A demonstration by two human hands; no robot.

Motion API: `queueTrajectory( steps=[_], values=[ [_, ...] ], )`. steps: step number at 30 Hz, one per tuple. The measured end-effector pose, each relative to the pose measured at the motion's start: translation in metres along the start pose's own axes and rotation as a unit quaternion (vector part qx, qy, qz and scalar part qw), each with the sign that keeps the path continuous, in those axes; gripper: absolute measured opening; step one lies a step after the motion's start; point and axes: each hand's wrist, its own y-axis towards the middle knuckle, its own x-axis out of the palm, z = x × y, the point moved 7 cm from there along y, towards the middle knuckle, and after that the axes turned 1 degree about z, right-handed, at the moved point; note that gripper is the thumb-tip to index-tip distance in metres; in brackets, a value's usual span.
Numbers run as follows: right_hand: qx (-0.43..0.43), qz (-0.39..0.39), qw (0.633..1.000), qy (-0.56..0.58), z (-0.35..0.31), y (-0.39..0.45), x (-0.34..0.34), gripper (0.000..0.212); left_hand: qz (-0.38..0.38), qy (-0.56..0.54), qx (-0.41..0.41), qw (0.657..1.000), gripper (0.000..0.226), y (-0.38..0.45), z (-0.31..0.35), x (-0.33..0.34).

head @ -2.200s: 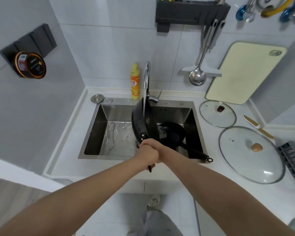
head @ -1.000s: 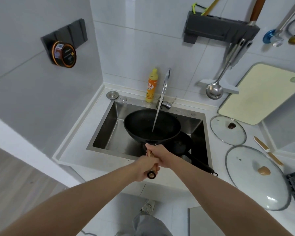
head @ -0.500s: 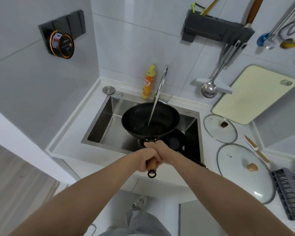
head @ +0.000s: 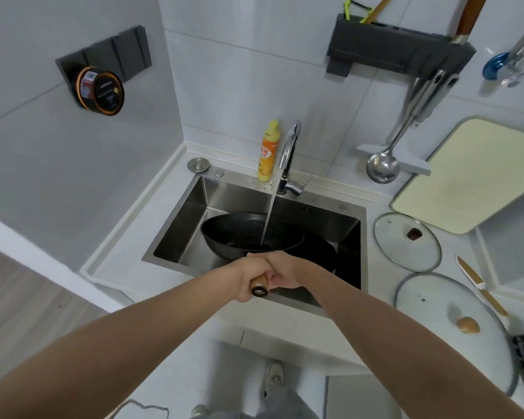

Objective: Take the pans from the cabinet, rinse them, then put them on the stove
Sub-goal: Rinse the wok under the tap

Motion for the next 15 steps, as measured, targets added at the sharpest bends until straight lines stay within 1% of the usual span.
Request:
queueTrajectory(
  steps=[2,4,5,7,10,12,13,15],
  values=[
    [0.015,-0.017,0.997,-0.074,-0.007,-0.002,-0.023,0.054,-0.003,-0.028,-0.017,0.999,0.018,0.005,0.007,0.001],
    [0.022,0.006,0.992,-0.127,-0.020,0.000,-0.070,0.052,0.002,-0.065,-0.051,0.997,0.009,0.012,0.013,0.004],
    [0.024,0.037,0.989,-0.143,-0.029,0.003,-0.100,0.050,0.008,-0.096,-0.067,0.993,0.007,0.014,0.018,0.007],
    [0.006,0.115,0.981,-0.156,-0.051,0.012,-0.155,0.045,0.024,-0.133,-0.089,0.987,0.012,0.019,0.024,0.012],
    [-0.067,0.203,0.971,-0.109,-0.091,0.031,-0.214,0.032,0.038,-0.169,-0.114,0.978,0.015,0.030,0.030,0.016],
    [-0.098,0.272,0.952,-0.104,-0.109,0.049,-0.251,0.022,0.042,-0.186,-0.132,0.973,0.018,0.036,0.032,0.018],
    [-0.104,0.288,0.945,-0.111,-0.118,0.061,-0.262,0.025,0.046,-0.188,-0.141,0.971,0.017,0.040,0.033,0.018],
    [-0.111,0.304,0.938,-0.123,-0.122,0.082,-0.277,0.048,0.052,-0.168,-0.148,0.973,0.013,0.041,0.031,0.017]
  ],
)
